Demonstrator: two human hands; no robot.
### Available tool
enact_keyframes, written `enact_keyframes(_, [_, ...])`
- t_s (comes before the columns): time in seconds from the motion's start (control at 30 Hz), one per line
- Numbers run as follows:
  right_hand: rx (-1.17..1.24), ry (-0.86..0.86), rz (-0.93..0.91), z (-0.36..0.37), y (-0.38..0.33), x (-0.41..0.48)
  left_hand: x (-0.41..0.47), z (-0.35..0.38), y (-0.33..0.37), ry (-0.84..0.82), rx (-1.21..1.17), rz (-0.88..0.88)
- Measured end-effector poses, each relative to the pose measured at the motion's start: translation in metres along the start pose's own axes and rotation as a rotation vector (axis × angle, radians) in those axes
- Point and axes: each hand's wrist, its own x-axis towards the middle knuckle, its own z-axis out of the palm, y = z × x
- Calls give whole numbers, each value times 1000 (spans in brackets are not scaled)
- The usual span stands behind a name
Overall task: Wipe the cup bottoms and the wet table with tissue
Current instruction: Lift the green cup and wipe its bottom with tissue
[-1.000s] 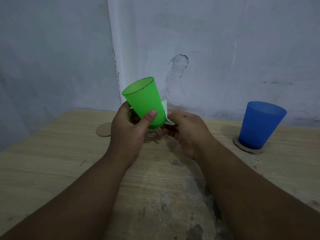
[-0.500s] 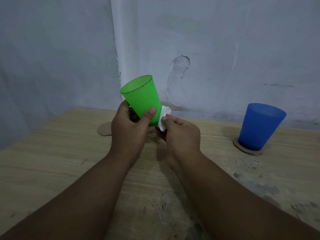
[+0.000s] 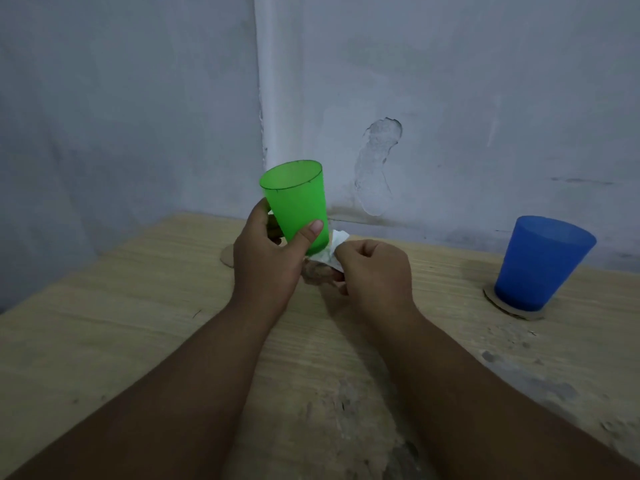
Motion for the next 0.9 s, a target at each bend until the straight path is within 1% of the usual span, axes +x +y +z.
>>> enact_keyframes(0.07, [-94, -17, -96, 4, -3, -5, -2, -11, 1, 24, 37, -5])
enact_keyframes(0.23, [-222, -74, -252, 19, -3, -17, -8, -40, 4, 59, 103, -66])
enact_keyframes(0.3, [-234, -126, -269, 25, -6, -22, -11, -53, 6, 46, 134, -74])
enact_keyframes(0.4, [-178, -184, -271, 34, -13, -30, -17, -74, 7, 14, 180, -57])
enact_keyframes(0.5, [-173, -276, -311, 52, -21, -37, -16, -100, 8, 27, 209, -38])
enact_keyframes(0.67, [-226, -375, -306, 84, -26, -47, -17, -131, -8, 73, 258, -65])
enact_keyframes(0.73, [-287, -383, -335, 92, -26, -51, -17, -137, -16, 90, 262, -95])
enact_keyframes(0.9, [-321, -364, -366, 98, -24, -52, -12, -137, -21, 86, 272, -130])
